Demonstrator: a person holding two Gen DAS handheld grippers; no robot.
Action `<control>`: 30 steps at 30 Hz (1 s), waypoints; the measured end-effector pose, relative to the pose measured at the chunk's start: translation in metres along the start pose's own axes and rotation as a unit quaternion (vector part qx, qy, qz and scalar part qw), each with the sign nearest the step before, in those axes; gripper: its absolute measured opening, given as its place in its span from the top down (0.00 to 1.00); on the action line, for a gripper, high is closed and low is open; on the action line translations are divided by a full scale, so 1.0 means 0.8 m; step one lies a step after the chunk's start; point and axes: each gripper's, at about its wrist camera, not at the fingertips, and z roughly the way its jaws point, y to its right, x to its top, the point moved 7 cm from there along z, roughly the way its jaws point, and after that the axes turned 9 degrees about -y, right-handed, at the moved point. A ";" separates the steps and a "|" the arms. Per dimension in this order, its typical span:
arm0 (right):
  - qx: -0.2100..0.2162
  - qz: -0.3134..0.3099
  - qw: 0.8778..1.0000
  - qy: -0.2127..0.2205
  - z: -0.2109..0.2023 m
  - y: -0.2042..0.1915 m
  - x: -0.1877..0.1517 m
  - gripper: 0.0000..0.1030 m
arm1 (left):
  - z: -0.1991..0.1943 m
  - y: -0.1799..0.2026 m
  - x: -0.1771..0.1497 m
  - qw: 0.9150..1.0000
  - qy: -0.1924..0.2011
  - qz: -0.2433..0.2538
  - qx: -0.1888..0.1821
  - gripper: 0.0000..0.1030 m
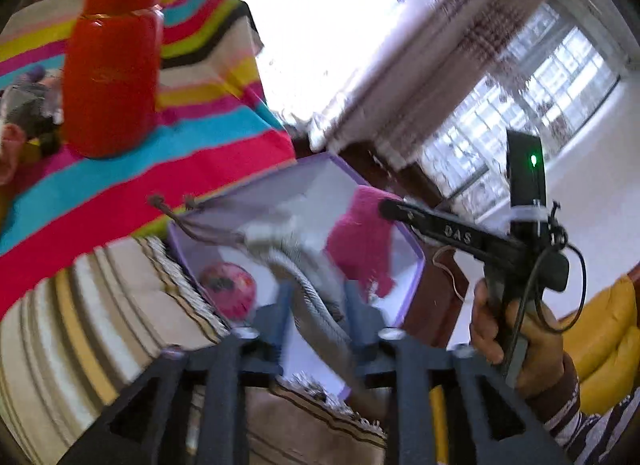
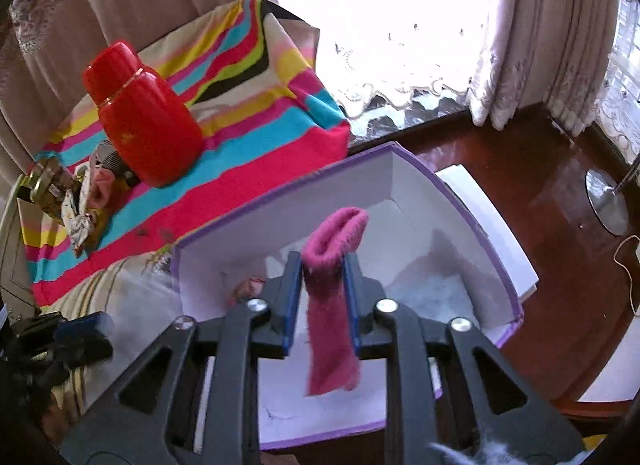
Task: Organize soft objects
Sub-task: 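Lift both items over to the white box and release them inside, then move both open tools back over the remaining pile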
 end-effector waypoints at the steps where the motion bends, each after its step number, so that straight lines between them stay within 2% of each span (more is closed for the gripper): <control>1: -0.010 0.000 1.000 0.001 -0.001 0.002 -0.002 0.59 | 0.000 0.000 -0.003 1.000 0.001 0.000 0.004 0.47; 2: -0.023 -0.003 1.000 0.007 -0.003 0.004 -0.003 0.43 | -0.002 -0.002 -0.004 1.000 0.004 -0.001 0.009 0.44; 3: -0.034 -0.007 0.999 0.019 -0.008 0.004 -0.004 0.33 | -0.005 -0.005 -0.003 1.000 0.006 -0.003 0.013 0.42; 5: -0.039 -0.016 0.998 0.038 -0.018 -0.001 -0.003 0.28 | -0.016 -0.016 -0.003 0.999 0.019 -0.013 0.027 0.42; 8: -0.040 -0.029 0.997 0.053 -0.023 -0.015 0.000 0.28 | -0.031 -0.038 -0.003 0.997 0.036 -0.026 0.059 0.41; 11: -0.023 -0.054 0.996 0.063 -0.025 -0.046 0.004 0.28 | -0.051 -0.067 -0.004 0.994 0.053 -0.044 0.085 0.41; 18: 0.047 -0.112 0.991 0.055 -0.012 -0.148 0.002 0.28 | -0.116 -0.158 -0.022 0.978 0.097 -0.108 0.147 0.41; 25: 0.084 -0.162 0.983 0.029 0.014 -0.249 0.004 0.28 | -0.164 -0.242 -0.053 0.961 0.121 -0.173 0.178 0.41; 30: 0.100 -0.180 0.978 0.009 0.033 -0.298 0.005 0.28 | -0.187 -0.285 -0.058 0.955 0.131 -0.196 0.179 0.41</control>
